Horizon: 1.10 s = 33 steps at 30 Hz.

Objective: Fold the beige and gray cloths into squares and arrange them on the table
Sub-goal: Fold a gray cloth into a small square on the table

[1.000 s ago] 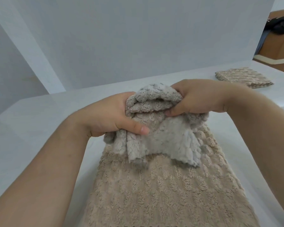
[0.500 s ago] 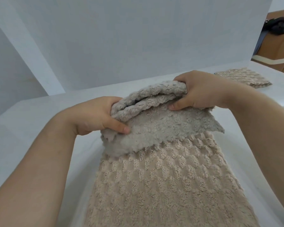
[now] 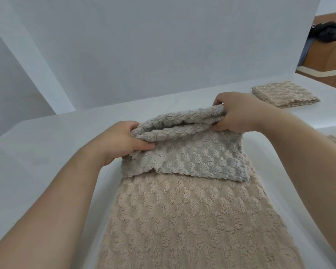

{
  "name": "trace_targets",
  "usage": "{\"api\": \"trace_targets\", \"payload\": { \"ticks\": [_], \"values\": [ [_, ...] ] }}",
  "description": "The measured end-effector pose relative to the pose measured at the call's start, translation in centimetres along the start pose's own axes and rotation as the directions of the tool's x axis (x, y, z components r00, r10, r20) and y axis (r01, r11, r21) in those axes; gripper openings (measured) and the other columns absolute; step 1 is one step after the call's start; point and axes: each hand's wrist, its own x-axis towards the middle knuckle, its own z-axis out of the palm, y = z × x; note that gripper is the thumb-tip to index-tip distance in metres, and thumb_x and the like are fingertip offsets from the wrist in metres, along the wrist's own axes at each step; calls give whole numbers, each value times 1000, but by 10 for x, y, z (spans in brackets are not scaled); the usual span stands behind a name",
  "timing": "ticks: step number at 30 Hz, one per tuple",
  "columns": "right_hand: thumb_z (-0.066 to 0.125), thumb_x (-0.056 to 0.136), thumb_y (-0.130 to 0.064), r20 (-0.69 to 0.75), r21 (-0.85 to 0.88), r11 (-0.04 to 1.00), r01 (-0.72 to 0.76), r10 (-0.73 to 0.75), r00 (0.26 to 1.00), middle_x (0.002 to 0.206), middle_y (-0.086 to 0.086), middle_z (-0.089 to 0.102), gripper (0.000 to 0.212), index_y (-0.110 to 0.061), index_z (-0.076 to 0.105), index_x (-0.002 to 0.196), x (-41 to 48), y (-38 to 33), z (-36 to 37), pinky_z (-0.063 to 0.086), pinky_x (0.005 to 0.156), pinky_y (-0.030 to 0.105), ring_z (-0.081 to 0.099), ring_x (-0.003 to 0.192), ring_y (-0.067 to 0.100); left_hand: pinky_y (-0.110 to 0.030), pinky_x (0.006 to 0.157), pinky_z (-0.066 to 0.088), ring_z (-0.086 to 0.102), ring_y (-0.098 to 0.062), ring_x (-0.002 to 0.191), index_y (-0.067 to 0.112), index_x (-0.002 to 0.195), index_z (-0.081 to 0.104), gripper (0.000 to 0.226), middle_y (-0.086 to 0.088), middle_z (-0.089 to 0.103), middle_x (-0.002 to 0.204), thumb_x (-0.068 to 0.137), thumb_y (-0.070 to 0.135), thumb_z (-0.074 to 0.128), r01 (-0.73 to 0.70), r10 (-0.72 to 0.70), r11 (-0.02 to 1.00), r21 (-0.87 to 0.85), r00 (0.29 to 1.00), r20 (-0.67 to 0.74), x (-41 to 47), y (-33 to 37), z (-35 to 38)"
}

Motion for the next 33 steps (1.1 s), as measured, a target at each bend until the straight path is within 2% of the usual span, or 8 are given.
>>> {"api": "trace_targets", "payload": {
  "ticks": [3,7,11,15,18,23,27,33],
  "values": [
    [82,80,-43,10,-44,998,34,-34,999,108,2,62,47,-20,57,113,1,-1,1,41,73,32,55,93,24,-36,75,59,72,-15,81,23,97,70,43,6,76,85,67,49,87,-65,65,988,137,998,0,-3,1,-1],
    [72,79,-65,66,-20,999,40,-38,997,99,-5,58,58,-18,53,108,-5,-4,-6,39,75,32,55,94,23,-31,63,36,44,-14,64,11,91,59,68,1,48,72,76,77,53,-84,90,971,223,996,-13,-5,4,-1],
    [57,82,-75,74,31,999,25,-27,997,86,-1,63,62,-17,52,104,-9,-7,-7,41,66,33,59,84,18,-34,76,39,52,-23,86,14,108,64,34,-13,61,102,101,44,50,-38,59,986,160,990,-128,-2,1,1],
    [54,97,-57,31,19,999,43,-43,999,90,6,63,44,-16,43,112,-9,-9,-5,44,65,36,59,78,19,-27,59,42,55,-18,69,22,105,65,18,-4,67,89,95,17,51,-68,114,987,147,937,-331,5,3,0],
    [53,99,-28,-1,82,995,57,-57,998,88,14,62,29,-15,35,118,-6,-9,-6,44,61,37,58,75,25,-27,60,42,61,-16,73,25,97,66,16,6,66,83,85,14,65,-108,213,966,235,847,-487,4,4,-5],
    [55,95,-22,-156,-43,994,105,-110,982,83,1,50,13,-15,46,102,1,-6,-4,35,57,33,49,75,23,-25,58,41,58,-13,66,25,83,67,16,11,65,78,77,24,81,-146,273,958,248,729,-628,0,4,-13],
    [65,89,-35,-236,-148,987,69,-102,966,80,-2,53,20,-21,51,94,3,-2,-4,50,64,36,56,81,29,-30,57,52,71,-17,55,23,81,60,21,-2,70,86,84,9,76,-263,213,965,14,746,-631,0,7,-9],
    [65,83,-21,-219,-159,987,10,-45,975,79,8,62,13,-16,54,83,1,-6,-3,55,61,43,61,74,32,-55,91,57,71,-33,99,34,80,68,19,-2,75,104,77,16,72,-311,159,933,-183,811,-563,1,9,-8]
  ]
}}
